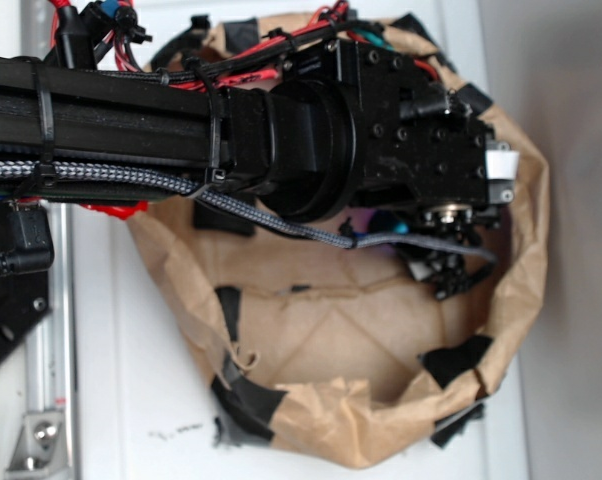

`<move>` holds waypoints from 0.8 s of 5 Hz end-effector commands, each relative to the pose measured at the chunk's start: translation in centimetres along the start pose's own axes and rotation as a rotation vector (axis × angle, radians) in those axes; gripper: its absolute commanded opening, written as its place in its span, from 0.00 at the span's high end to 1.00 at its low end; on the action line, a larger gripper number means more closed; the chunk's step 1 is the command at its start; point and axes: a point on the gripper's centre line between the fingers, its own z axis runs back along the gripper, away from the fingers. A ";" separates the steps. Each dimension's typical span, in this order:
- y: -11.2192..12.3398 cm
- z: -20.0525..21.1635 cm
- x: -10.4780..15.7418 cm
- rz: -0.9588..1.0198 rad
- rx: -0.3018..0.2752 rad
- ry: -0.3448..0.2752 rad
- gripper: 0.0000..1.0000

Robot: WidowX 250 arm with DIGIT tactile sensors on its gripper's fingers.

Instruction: Grab the plastic pickle.

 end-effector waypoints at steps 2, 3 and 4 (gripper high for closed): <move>-0.6 9.9 -0.3 -0.309 -0.063 -0.071 1.00; -1.3 13.1 -1.8 -0.418 -0.058 -0.095 1.00; -1.6 13.6 -3.0 -0.494 -0.031 -0.092 1.00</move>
